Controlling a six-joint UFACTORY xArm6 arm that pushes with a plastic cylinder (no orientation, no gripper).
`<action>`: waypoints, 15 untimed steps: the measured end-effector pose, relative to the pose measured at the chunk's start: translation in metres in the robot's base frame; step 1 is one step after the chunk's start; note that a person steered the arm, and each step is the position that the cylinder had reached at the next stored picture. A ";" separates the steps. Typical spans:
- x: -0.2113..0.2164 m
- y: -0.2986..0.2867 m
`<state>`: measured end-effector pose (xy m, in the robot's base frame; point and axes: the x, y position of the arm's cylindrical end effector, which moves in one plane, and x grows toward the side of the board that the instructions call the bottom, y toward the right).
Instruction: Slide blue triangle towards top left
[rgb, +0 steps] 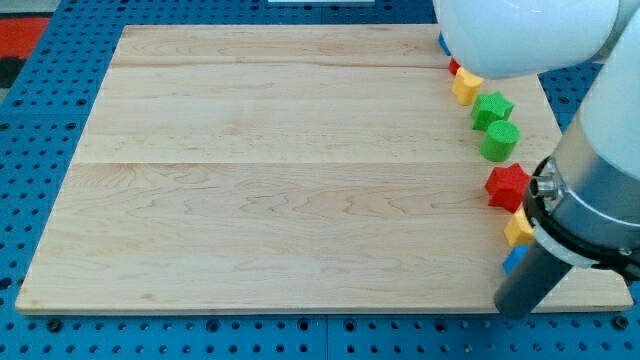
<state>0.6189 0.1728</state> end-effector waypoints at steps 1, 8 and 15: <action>-0.001 0.012; -0.324 0.128; -0.408 0.020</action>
<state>0.2105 0.1927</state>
